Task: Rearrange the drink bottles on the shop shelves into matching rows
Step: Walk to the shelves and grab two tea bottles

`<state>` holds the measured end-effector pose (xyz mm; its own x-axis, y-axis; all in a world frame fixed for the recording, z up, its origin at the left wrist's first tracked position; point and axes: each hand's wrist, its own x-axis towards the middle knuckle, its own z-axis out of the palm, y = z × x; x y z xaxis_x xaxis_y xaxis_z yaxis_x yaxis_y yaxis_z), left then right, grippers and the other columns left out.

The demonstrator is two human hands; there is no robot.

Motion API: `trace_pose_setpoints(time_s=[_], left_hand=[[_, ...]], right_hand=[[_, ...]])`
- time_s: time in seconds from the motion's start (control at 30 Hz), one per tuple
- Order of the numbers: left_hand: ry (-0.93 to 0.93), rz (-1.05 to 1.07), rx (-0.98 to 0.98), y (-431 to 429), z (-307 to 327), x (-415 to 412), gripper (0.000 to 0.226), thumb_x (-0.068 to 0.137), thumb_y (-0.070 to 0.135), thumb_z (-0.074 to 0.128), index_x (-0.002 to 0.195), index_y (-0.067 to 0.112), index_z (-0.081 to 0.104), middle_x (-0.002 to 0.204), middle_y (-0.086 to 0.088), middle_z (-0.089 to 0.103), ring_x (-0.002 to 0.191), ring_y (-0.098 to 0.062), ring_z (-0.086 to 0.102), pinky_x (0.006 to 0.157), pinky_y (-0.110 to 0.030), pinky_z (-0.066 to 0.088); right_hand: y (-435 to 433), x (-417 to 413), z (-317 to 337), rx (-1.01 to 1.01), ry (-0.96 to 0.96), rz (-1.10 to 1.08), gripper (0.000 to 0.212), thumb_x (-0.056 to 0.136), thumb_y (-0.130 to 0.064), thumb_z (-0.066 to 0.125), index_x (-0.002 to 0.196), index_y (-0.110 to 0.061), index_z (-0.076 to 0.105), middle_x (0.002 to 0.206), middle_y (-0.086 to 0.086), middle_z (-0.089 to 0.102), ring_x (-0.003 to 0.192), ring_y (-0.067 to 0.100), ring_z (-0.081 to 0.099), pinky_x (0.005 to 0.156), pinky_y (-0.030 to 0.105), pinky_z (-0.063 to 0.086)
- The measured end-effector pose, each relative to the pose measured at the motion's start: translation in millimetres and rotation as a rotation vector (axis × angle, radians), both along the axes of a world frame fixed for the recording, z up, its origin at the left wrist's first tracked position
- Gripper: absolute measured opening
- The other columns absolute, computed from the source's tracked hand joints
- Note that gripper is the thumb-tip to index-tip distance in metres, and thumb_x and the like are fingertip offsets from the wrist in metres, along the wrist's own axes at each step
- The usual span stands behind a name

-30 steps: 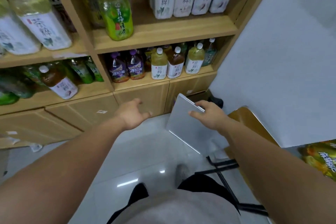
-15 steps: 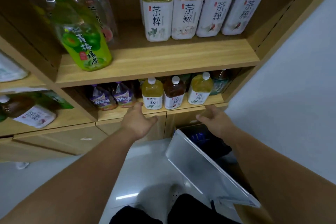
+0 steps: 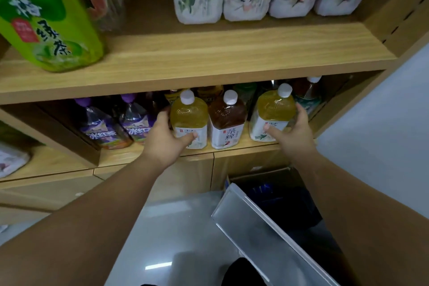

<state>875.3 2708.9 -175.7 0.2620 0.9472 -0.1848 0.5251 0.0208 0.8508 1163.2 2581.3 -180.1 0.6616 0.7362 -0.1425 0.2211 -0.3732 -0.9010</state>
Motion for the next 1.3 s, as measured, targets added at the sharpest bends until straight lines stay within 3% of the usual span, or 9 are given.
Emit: trace_pose_setpoints(time_s=[0.1, 0.23, 0.4, 0.47, 0.6, 0.83, 1.07, 1.17, 1.3], left_hand=[[-0.027, 0.009, -0.029, 10.7, 1.5, 10.1, 0.061, 0.072, 0.028, 0.092, 0.12, 0.037, 0.056, 0.115, 0.008, 0.072, 0.11, -0.017, 0.068, 0.1, -0.047, 0.055], [0.077, -0.037, -0.056, 20.2, 10.9, 20.1, 0.032, 0.075, 0.013, 0.091, 0.091, 0.03, 0.069, 0.099, 0.002, 0.075, 0.1, -0.021, 0.071, 0.095, -0.043, 0.057], [0.16, -0.059, 0.003, 20.3, 18.9, 23.1, 0.043, 0.07, 0.015, 0.095, 0.081, 0.032, 0.057, 0.101, -0.002, 0.072, 0.099, -0.025, 0.068, 0.091, -0.04, 0.056], [0.186, -0.076, 0.029, 17.6, 18.4, 22.1, 0.047, 0.069, 0.018, 0.096, 0.085, 0.032, 0.054, 0.104, -0.001, 0.069, 0.098, -0.023, 0.065, 0.09, -0.039, 0.055], [0.193, -0.063, 0.077, 13.7, 16.4, 16.0, 0.079, 0.063, 0.027, 0.099, 0.128, 0.018, 0.055, 0.119, -0.001, 0.067, 0.11, -0.023, 0.063, 0.095, -0.042, 0.055], [0.203, 0.052, 0.125, -14.2, 23.2, -5.0, 0.088, 0.063, 0.026, 0.099, 0.137, 0.013, 0.053, 0.129, -0.008, 0.064, 0.118, -0.027, 0.061, 0.097, -0.042, 0.053], [0.226, 0.071, 0.066, -76.9, 70.3, -47.2, 0.089, 0.054, 0.027, 0.102, 0.132, 0.015, 0.06, 0.113, 0.001, 0.065, 0.106, -0.025, 0.062, 0.088, -0.036, 0.052], [0.195, 0.043, 0.034, -98.4, 103.4, -62.9, 0.088, 0.053, 0.022, 0.103, 0.131, 0.017, 0.061, 0.109, 0.006, 0.061, 0.103, -0.019, 0.057, 0.085, -0.029, 0.044], [0.151, 0.028, 0.032, -114.6, 158.0, -78.6, 0.085, 0.039, 0.039, 0.102, 0.115, 0.027, 0.065, 0.105, 0.011, 0.07, 0.1, -0.017, 0.065, 0.087, -0.039, 0.056]], right_hand=[[7.2, 6.3, -2.4, 0.006, -0.058, 0.043, 0.107, 0.073, -0.025, 0.093, 0.157, -0.031, 0.027, 0.141, -0.007, 0.058, 0.131, 0.016, 0.056, 0.114, 0.048, 0.046], [14.1, 19.8, -8.2, -0.032, -0.159, 0.094, 0.097, 0.063, -0.033, 0.096, 0.144, -0.033, 0.042, 0.13, -0.01, 0.065, 0.123, 0.014, 0.063, 0.106, 0.051, 0.052], [13.9, 16.9, -7.3, -0.054, -0.164, 0.041, 0.097, 0.064, -0.028, 0.098, 0.14, -0.036, 0.038, 0.128, -0.007, 0.065, 0.12, 0.02, 0.063, 0.103, 0.051, 0.054], [12.5, 15.1, -7.9, -0.058, -0.195, 0.027, 0.097, 0.057, -0.039, 0.097, 0.135, -0.042, 0.039, 0.129, -0.008, 0.064, 0.123, 0.023, 0.061, 0.101, 0.053, 0.054], [5.6, 10.0, -10.1, -0.01, -0.169, 0.004, 0.09, 0.065, -0.023, 0.097, 0.137, -0.039, 0.044, 0.133, -0.009, 0.061, 0.126, 0.02, 0.058, 0.102, 0.053, 0.054], [-26.1, -3.6, 2.5, -0.055, -0.14, 0.034, 0.085, 0.062, -0.023, 0.098, 0.131, -0.037, 0.051, 0.128, -0.011, 0.063, 0.119, 0.018, 0.061, 0.096, 0.05, 0.058], [-85.7, -44.4, 47.4, -0.061, -0.024, 0.071, 0.074, 0.063, -0.003, 0.096, 0.119, -0.03, 0.055, 0.103, -0.022, 0.064, 0.091, 0.003, 0.063, 0.063, 0.006, 0.049], [-107.6, -62.4, 72.1, -0.074, -0.026, 0.134, 0.077, 0.059, -0.006, 0.098, 0.112, -0.04, 0.055, 0.105, -0.022, 0.066, 0.094, 0.008, 0.066, 0.072, 0.015, 0.053], [-125.9, -72.8, 119.8, -0.093, -0.026, 0.215, 0.075, 0.057, -0.01, 0.099, 0.11, -0.044, 0.059, 0.107, -0.017, 0.071, 0.099, 0.007, 0.069, 0.08, 0.027, 0.059]])
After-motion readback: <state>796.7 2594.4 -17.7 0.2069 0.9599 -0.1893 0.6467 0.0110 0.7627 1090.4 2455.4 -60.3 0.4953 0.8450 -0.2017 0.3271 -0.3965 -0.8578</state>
